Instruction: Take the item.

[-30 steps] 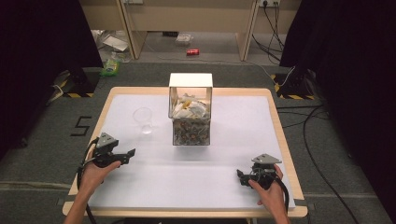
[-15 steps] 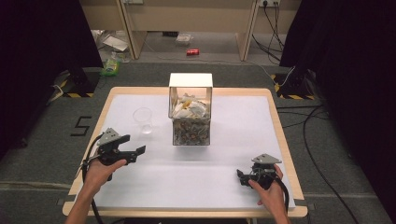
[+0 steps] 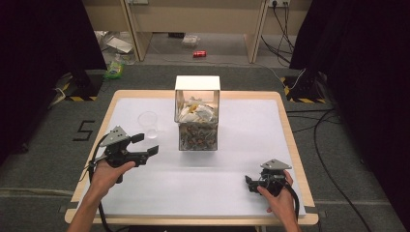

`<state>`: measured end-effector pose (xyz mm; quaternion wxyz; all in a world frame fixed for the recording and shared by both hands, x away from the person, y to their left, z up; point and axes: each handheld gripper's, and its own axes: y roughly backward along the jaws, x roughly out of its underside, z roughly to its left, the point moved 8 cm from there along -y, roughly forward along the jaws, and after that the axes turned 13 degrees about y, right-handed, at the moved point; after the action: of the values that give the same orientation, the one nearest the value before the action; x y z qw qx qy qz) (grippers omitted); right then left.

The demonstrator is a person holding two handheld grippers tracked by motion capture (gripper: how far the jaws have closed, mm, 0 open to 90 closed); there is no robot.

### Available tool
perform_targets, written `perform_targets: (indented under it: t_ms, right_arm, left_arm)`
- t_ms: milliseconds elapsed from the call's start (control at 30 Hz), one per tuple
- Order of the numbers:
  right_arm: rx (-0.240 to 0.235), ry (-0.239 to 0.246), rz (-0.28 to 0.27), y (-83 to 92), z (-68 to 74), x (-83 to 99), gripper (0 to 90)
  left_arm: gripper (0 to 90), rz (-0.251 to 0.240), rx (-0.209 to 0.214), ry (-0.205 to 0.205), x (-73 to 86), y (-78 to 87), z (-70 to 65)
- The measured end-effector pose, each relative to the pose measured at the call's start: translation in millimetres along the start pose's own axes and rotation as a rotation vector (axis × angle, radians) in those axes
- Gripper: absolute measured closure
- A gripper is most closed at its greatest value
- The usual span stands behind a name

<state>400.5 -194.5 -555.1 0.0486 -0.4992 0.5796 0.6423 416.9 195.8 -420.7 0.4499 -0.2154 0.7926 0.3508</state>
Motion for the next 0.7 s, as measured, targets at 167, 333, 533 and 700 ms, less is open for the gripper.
perform_targets:
  t_ms: [167, 333, 533, 700]
  right_arm:
    - [0.0, 0.0, 0.0, 0.0, 0.0, 0.0, 8.9]
    - [0.0, 0.0, 0.0, 0.0, 0.0, 0.0, 8.9]
    - [-0.001, 0.0, 0.0, 0.0, 0.1, 0.0, 8.9]
    - [-0.001, 0.0, 0.0, 0.0, 0.1, 0.0, 8.8]
  left_arm:
    - [24.8, -0.022, 0.025, -0.036, -14.1, 1.0, -15.2]
    - [28.4, -0.034, 0.071, -0.046, -26.5, -1.0, -30.4]
    - [31.6, -0.024, 0.102, -0.08, -38.9, -6.9, -48.0]
    - [33.5, -0.028, 0.113, -0.095, -48.3, -11.7, -58.3]
